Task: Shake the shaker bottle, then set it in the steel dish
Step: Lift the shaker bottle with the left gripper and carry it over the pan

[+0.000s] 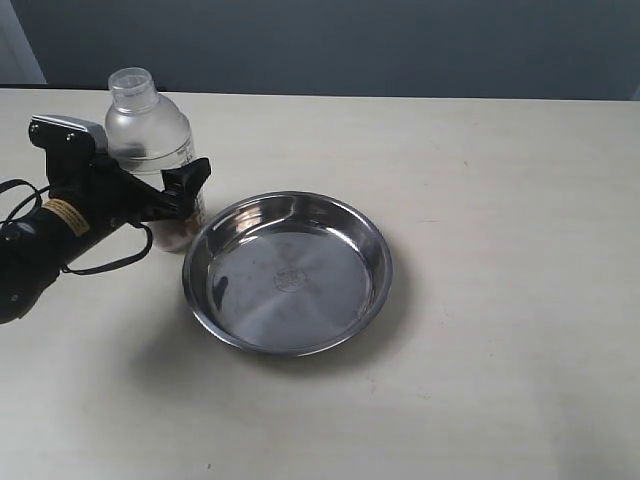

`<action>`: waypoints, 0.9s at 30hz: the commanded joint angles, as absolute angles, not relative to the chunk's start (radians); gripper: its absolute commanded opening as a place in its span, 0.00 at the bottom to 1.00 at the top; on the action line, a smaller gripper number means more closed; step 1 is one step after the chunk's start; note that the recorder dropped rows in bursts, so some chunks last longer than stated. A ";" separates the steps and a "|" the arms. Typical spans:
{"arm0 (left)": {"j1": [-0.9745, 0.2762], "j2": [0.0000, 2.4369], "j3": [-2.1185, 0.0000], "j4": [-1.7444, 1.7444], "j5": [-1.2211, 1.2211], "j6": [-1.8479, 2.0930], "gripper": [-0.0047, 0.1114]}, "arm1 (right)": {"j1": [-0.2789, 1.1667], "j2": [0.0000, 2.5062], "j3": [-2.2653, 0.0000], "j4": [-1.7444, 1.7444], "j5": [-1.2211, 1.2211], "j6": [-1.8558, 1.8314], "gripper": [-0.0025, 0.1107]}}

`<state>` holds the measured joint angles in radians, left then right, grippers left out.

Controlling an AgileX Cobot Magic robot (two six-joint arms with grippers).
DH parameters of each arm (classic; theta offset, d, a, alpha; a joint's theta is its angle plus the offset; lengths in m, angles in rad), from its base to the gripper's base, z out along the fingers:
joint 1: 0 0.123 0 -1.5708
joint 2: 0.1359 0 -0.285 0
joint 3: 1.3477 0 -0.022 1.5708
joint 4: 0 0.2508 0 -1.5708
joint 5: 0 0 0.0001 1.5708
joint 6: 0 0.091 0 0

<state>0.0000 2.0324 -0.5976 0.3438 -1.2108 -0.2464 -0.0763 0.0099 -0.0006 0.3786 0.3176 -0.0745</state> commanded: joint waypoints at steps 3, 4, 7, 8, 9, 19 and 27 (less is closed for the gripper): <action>0.001 2.035 -0.597 0.186 -1.179 -0.252 0.05 | -0.079 0.005 0.000 0.379 0.307 -0.077 0.02; 0.001 2.035 -0.597 0.155 -1.158 -0.252 0.05 | -0.079 0.005 0.000 0.379 0.307 -0.077 0.02; 0.001 2.035 -0.597 0.129 -1.138 -0.252 0.05 | -0.079 0.005 0.000 0.379 0.307 -0.077 0.02; 0.001 2.032 -0.597 0.138 -1.142 -0.254 0.05 | -0.079 0.005 0.000 0.379 0.307 -0.077 0.02; 0.001 2.024 -0.597 0.145 -1.142 -0.254 0.05 | -0.079 0.005 0.000 0.379 0.307 -0.077 0.02; 0.001 1.802 -0.597 0.170 -0.978 -0.254 0.04 | -0.079 0.005 0.000 0.379 0.307 -0.077 0.02; -0.058 1.650 -0.609 0.333 -0.926 -0.364 0.04 | -0.079 0.005 0.000 0.379 0.307 -0.077 0.02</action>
<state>-0.0226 1.7274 -0.5960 0.2437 -0.8952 -0.3156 -0.0763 0.0099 -0.0006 0.3786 0.3176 -0.0745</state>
